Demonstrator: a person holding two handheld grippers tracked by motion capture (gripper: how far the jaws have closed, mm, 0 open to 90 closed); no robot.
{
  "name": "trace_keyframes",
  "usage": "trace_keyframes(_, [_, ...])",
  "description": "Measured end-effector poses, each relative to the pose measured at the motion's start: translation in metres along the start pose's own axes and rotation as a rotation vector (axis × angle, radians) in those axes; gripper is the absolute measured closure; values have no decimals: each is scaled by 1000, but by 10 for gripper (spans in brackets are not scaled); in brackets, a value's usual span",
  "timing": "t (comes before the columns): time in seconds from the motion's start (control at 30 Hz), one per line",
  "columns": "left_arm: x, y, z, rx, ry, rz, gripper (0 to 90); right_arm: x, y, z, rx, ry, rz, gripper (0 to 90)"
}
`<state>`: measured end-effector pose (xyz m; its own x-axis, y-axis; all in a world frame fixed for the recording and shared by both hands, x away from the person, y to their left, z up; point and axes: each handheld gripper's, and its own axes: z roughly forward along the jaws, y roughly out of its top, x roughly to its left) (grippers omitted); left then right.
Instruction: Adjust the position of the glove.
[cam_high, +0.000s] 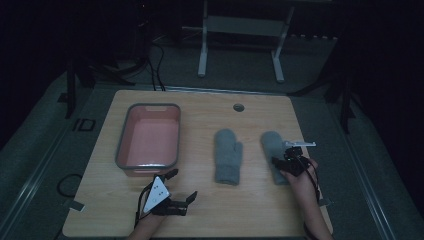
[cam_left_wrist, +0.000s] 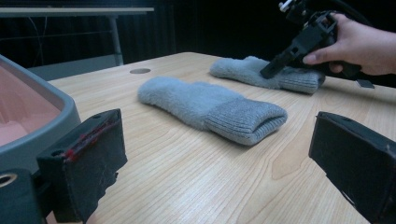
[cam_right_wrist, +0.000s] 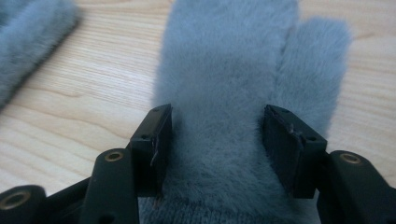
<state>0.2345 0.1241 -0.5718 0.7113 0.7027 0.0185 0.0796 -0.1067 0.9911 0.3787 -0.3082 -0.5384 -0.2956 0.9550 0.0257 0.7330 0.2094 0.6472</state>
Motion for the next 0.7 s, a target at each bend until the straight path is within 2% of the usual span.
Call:
trace_keyframes(0.13, [0,0,0,0,-1,3,40,4,-4,4,-19,-43,-72,529])
trace_keyframes(0.2, [0,0,0,0,0,3,40,7,-6,4,-38,-66,-40,625])
trace_keyframes(0.27, [0,0,0,1,0,2,40,11,-7,3,-51,-87,25,722])
trace_keyframes(0.33, [0,0,0,1,1,2,40,14,-6,0,-53,-109,71,771])
trace_keyframes(0.4, [0,0,0,1,2,1,40,19,-4,-6,-75,-138,100,786])
trace_keyframes(0.47, [0,0,0,1,3,-1,40,26,0,-14,-111,-147,127,788])
trace_keyframes(0.53, [0,0,0,0,3,-1,40,33,5,-23,-144,-134,174,789])
trace_keyframes(0.7, [-1,0,1,10,-6,11,40,54,19,-39,-168,-133,227,789])
